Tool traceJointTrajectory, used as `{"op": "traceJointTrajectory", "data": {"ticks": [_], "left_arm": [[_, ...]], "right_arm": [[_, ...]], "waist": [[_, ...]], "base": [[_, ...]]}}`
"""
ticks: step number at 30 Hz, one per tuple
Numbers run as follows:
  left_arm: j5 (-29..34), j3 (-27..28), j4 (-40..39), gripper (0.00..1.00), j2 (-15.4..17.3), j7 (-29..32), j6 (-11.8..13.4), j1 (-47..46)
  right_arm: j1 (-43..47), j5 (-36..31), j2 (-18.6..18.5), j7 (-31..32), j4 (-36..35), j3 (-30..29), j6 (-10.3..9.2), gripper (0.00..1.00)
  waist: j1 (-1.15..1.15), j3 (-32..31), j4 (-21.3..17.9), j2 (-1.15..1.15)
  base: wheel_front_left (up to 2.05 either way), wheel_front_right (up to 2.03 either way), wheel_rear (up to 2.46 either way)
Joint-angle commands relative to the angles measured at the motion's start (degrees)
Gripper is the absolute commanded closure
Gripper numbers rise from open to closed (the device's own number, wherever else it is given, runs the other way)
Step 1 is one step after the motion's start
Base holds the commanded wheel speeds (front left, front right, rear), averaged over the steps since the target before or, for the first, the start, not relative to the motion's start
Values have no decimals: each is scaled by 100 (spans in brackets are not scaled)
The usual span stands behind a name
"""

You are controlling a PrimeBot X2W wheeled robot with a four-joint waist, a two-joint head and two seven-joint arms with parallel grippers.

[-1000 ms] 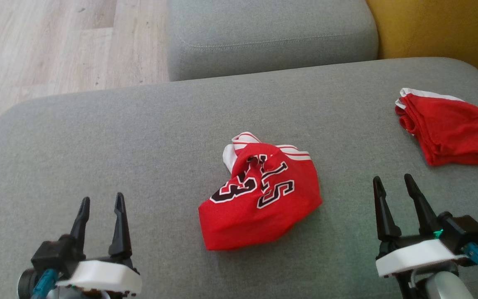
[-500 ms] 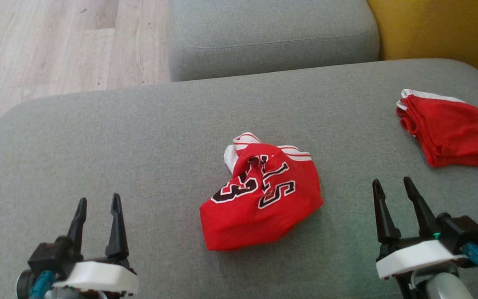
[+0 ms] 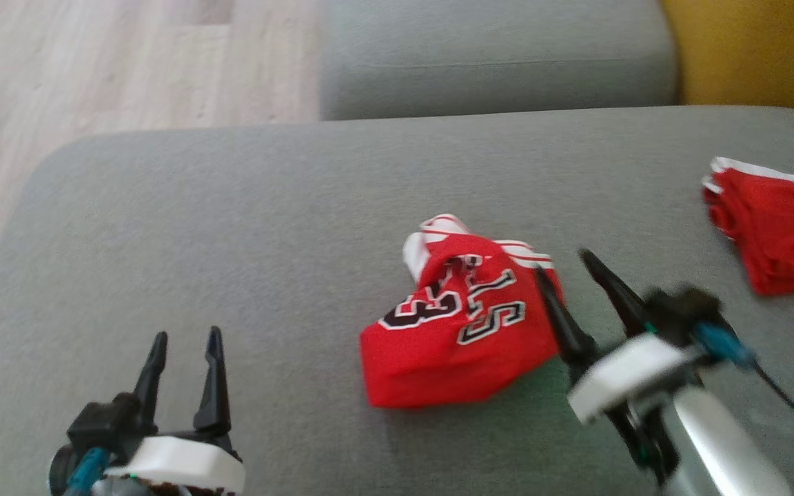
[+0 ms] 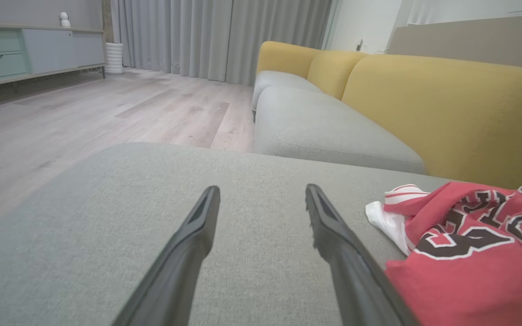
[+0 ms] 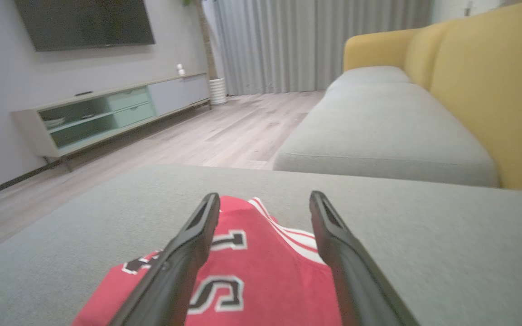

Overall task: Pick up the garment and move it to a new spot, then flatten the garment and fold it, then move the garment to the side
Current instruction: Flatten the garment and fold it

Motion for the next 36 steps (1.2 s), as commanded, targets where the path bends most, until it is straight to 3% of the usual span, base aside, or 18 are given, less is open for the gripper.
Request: {"op": "traceJointTrajectory", "data": {"ticks": [1,6,13,18,20,21,22,23,28,36], "left_arm": [[52,122,-129,0,-6,-70,-30,-369],[23,3,8,0,-34,-70,-109,-481],[-61,-170,146,0,-50,-70,-173,-714],[-201,-269,192,0,-53,-70,-91,-771],[-224,-267,199,0,-53,-70,-69,-767],[-233,-254,198,0,-53,-70,-62,-764],[-241,-234,195,0,-53,-70,-56,-757],[-244,-211,192,0,-53,-70,-50,-746],[-225,-94,182,0,-54,-70,-45,-677],[-159,35,113,0,-54,-70,-95,-683]], "right_arm": [[-558,67,-169,191,-181,377,42,0],[-1614,388,-482,1362,444,1259,42,0],[-3134,1100,-659,3633,1854,2363,42,0],[-3683,1475,-734,5077,2900,3009,42,0],[-3788,1535,-767,5291,3141,3212,42,0],[-3824,1554,-790,5254,3210,3288,42,33],[-3845,1592,-804,5159,3270,3328,42,89],[-3858,1634,-813,5023,3326,3348,42,100],[-4128,1654,-798,3720,3524,3229,42,100],[-4767,1735,-545,1311,3829,2323,42,100]], "waist": [[0,64,240,0],[0,127,699,0],[0,300,1330,0],[0,324,1682,0],[0,318,1765,0],[0,311,1793,0],[0,302,1803,0],[0,285,1797,0],[0,209,1599,0],[0,207,989,0]], "base": [[0,0,0],[0,0,0],[0,0,0],[0,0,0],[0,0,0],[0,0,0],[0,0,0],[0,0,0],[0,0,0],[0,0,0]]}}
